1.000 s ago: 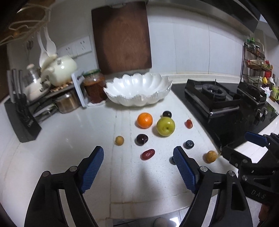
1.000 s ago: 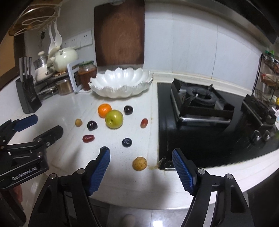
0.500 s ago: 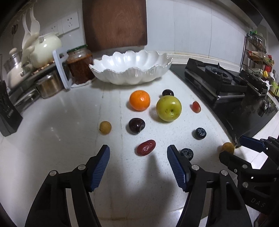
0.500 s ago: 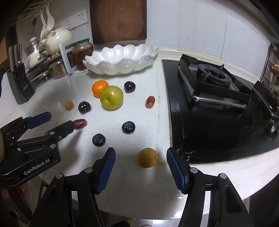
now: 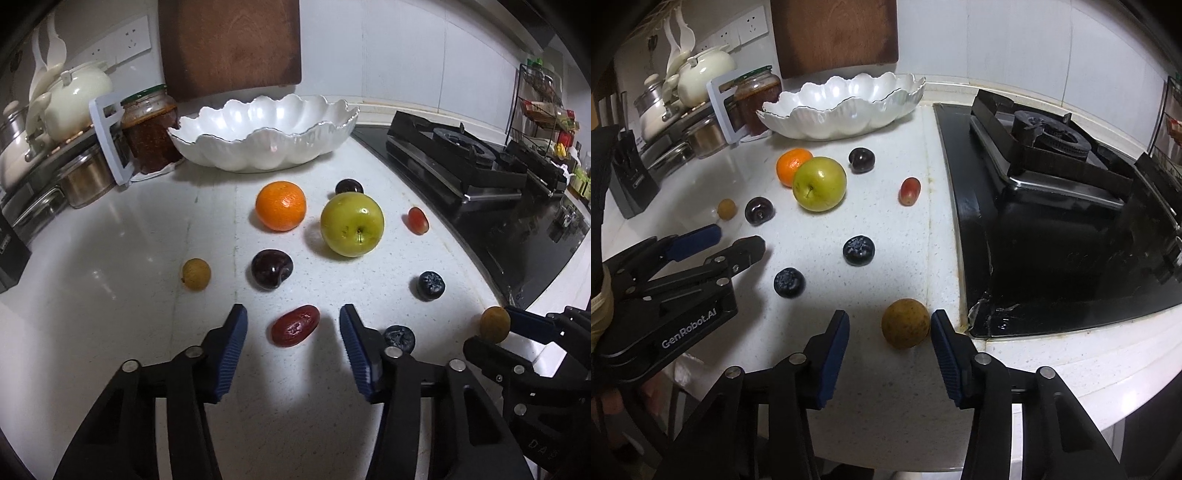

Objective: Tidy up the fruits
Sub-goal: 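Grasp the brown round fruit with the right tool while the left tool grasps the red date, then lift both held fruits and carry them over the white bowl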

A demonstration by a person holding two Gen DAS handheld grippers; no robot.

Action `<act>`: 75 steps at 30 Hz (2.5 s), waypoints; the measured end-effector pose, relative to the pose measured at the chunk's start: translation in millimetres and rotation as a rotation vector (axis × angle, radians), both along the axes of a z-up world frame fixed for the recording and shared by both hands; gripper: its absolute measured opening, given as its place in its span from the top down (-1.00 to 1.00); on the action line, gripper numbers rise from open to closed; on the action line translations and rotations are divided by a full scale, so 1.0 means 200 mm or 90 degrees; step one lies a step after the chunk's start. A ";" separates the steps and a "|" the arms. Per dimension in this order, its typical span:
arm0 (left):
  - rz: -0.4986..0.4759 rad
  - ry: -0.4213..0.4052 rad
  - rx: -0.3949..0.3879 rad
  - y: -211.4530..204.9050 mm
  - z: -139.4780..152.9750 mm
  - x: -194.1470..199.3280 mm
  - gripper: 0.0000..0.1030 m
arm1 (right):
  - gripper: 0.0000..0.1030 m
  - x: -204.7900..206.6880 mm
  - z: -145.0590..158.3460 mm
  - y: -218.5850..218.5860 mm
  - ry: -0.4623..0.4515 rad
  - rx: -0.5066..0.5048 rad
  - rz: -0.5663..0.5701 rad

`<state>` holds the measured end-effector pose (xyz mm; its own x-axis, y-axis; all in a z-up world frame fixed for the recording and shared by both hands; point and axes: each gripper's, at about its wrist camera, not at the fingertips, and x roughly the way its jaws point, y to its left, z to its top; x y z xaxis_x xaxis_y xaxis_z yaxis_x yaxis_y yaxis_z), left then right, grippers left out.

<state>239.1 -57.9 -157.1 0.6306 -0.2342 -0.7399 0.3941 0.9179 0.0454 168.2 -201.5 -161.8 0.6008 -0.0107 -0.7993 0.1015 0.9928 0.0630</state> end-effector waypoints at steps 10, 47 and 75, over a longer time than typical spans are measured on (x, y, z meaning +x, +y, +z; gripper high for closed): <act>0.002 0.033 -0.013 0.00 -0.04 0.03 0.37 | 0.38 0.01 0.00 -0.01 -0.002 -0.022 -0.003; 0.055 -0.066 -0.075 0.06 0.35 0.05 0.50 | 0.47 0.24 0.37 -0.04 -0.143 -0.008 0.062; 0.132 -0.167 -0.082 -0.10 0.69 0.23 0.51 | 0.47 0.58 0.64 -0.20 -0.233 0.020 0.132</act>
<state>284.9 -78.3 -19.4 0.8390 -0.1620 -0.5194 0.1892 0.9819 -0.0007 283.4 -241.9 -33.8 0.8317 0.1616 -0.5312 -0.1348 0.9869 0.0891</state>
